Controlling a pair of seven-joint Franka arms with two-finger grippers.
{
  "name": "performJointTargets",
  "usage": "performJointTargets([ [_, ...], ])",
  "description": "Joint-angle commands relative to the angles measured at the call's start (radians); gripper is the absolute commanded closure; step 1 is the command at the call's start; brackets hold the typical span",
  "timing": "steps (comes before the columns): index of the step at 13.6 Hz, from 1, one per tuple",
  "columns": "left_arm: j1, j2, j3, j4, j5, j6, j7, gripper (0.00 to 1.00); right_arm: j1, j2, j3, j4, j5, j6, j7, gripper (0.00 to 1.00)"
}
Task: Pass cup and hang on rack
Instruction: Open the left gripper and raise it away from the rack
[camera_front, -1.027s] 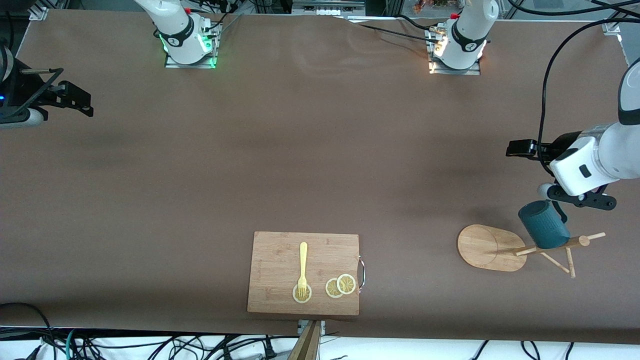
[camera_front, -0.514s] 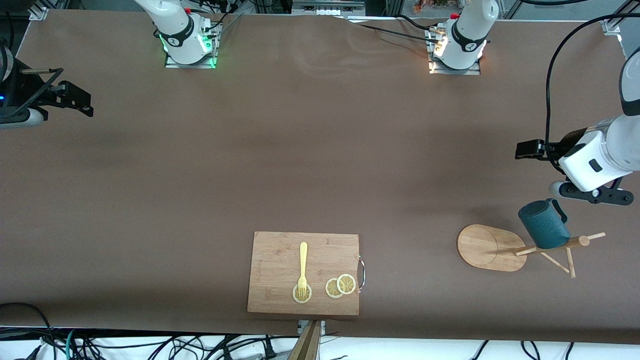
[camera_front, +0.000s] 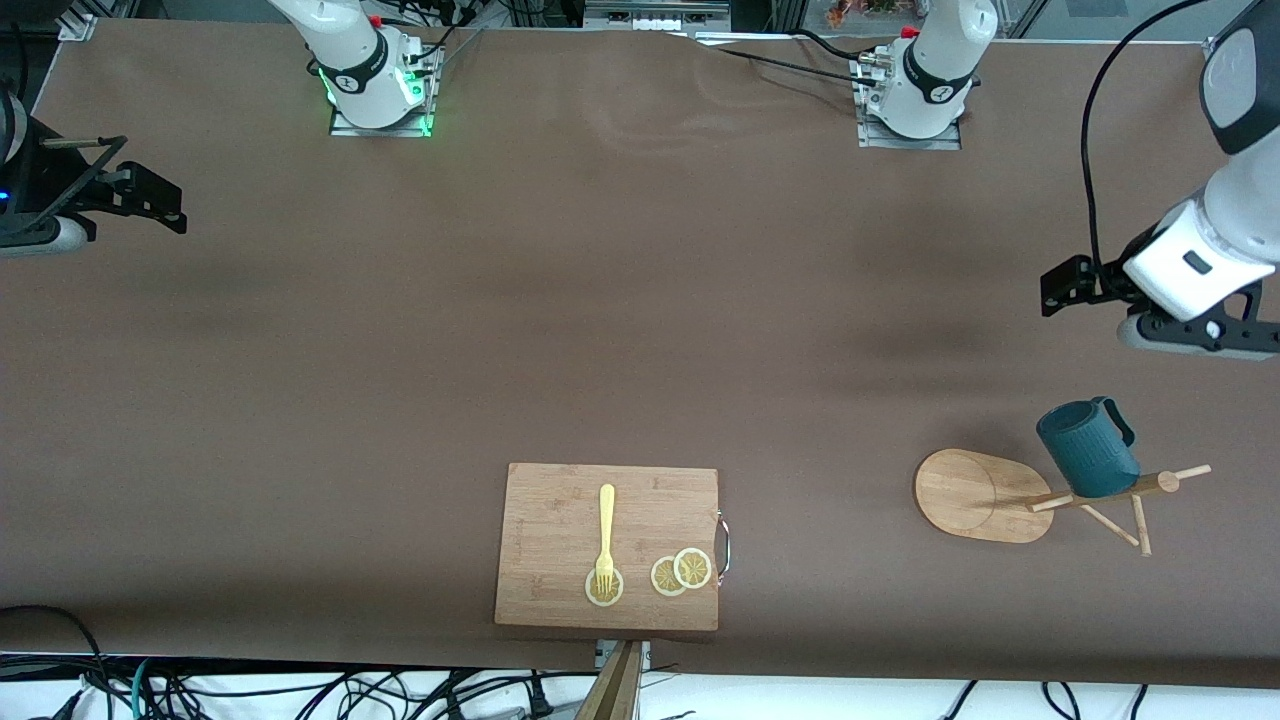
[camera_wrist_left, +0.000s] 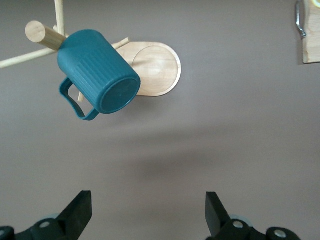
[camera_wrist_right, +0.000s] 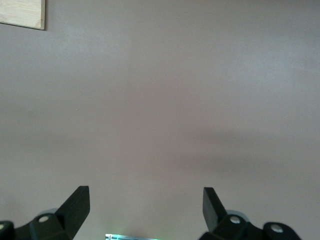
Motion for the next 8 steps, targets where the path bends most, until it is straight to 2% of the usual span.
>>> performJointTargets([
  [1, 0.063, -0.145, -0.063, -0.157, -0.023, 0.069, 0.031, 0.00, -0.005, 0.009, 0.002, 0.023, 0.005, -0.008, -0.014, 0.00],
  [5, 0.066, -0.138, -0.071, -0.150, -0.020, 0.056, 0.023, 0.00, -0.005, 0.009, 0.002, 0.023, 0.005, -0.008, -0.014, 0.00],
  [8, 0.063, -0.096, -0.071, -0.080, -0.020, 0.008, 0.011, 0.00, -0.005, 0.009, 0.002, 0.023, 0.005, -0.008, -0.014, 0.00],
])
